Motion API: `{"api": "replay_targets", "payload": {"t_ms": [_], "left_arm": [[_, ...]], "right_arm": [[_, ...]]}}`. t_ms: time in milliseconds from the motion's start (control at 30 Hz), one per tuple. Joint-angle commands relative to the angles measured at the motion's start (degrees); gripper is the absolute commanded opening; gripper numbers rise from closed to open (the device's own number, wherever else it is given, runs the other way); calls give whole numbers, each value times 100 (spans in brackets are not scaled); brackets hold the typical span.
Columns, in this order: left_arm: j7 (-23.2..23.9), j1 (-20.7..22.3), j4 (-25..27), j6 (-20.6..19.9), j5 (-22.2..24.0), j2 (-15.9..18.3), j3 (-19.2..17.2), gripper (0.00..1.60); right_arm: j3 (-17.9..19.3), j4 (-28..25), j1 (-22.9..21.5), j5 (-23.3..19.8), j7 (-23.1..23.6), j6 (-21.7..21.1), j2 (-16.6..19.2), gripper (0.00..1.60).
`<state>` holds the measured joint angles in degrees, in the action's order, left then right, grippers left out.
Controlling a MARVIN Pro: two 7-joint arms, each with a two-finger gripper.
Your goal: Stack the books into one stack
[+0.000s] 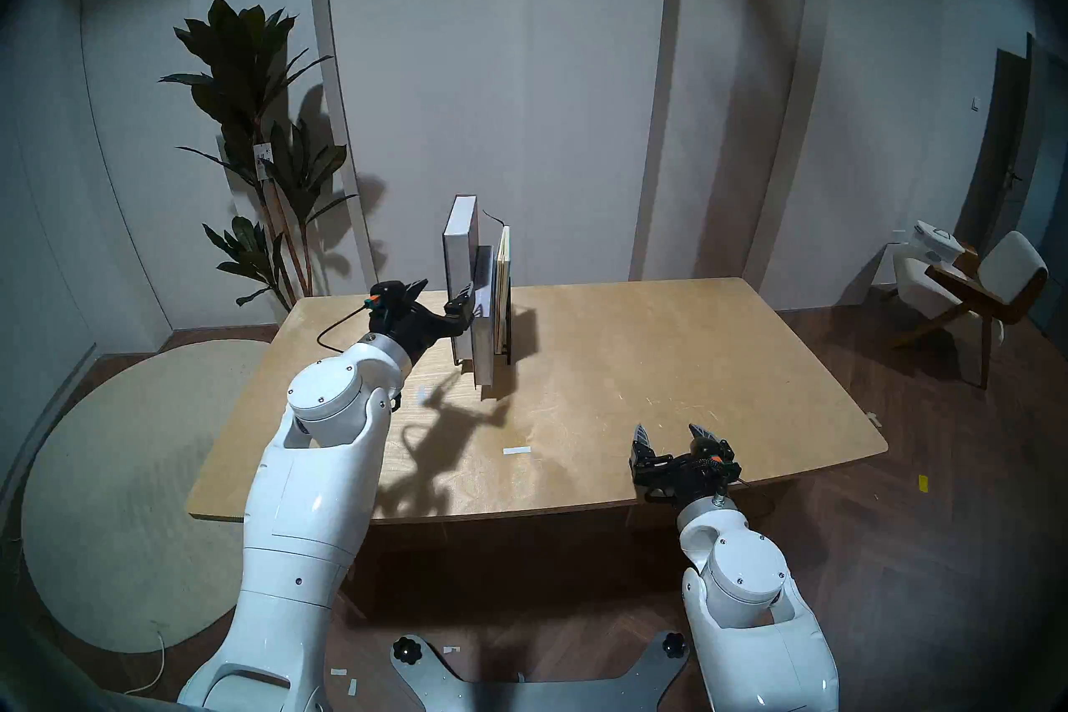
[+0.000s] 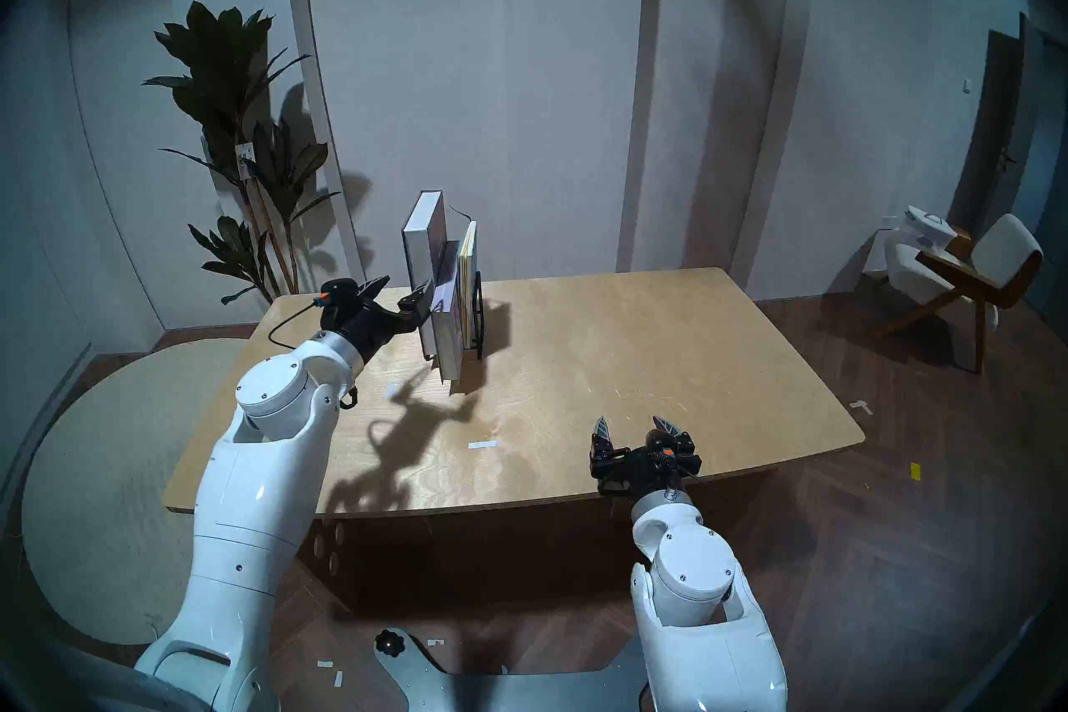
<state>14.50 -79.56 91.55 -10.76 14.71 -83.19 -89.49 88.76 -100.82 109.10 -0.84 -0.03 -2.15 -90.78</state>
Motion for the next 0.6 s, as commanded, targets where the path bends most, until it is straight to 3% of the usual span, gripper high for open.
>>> {"api": "replay_targets", "payload": {"t_ms": [0, 233, 333, 567], "left_arm": [[-343, 260, 28, -75, -87, -221, 47, 160], [-336, 452, -233, -109, 71, -244, -5, 160], [-151, 648, -517, 32, 86, -171, 57, 160], [-191, 950, -1025, 503, -44, -183, 112, 160]], "right_arm": [[-10, -138, -12, -15, 6, 19, -15, 160], [-10, -138, -12, -14, 7, 19, -16, 160], [-10, -134, -14, -13, 7, 21, -16, 160], [-10, -127, -18, -12, 6, 24, -16, 160]]}}
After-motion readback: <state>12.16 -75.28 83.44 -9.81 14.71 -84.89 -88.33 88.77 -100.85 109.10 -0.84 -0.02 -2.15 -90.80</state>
